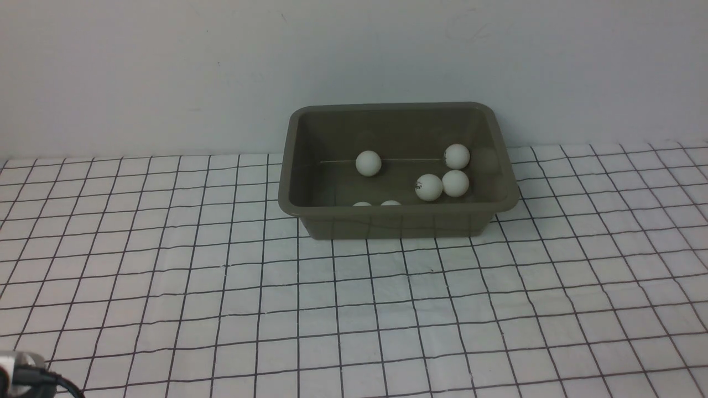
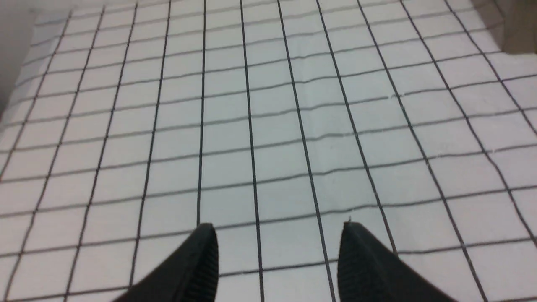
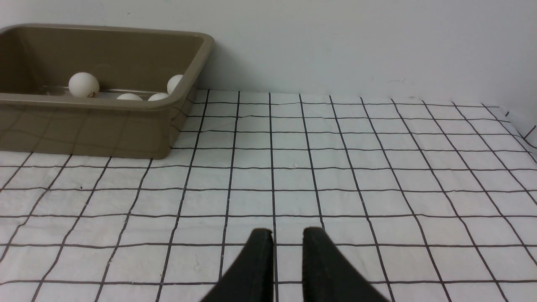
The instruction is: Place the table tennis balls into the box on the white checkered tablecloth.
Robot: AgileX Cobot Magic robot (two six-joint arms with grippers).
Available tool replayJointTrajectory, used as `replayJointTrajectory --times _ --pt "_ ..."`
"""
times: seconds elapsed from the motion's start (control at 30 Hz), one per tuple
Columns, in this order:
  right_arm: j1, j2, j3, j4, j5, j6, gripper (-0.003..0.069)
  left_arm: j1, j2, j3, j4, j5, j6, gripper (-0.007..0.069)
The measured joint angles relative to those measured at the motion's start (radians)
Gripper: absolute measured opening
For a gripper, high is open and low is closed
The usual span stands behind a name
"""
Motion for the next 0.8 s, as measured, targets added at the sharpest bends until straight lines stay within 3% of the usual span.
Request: replayJointTrajectory --times 0.8 --pt "0.000 0.000 0.000 0.000 0.000 0.000 0.0097 0.000 -0.395 0.121 0.001 0.056 -0.025 0.0352"
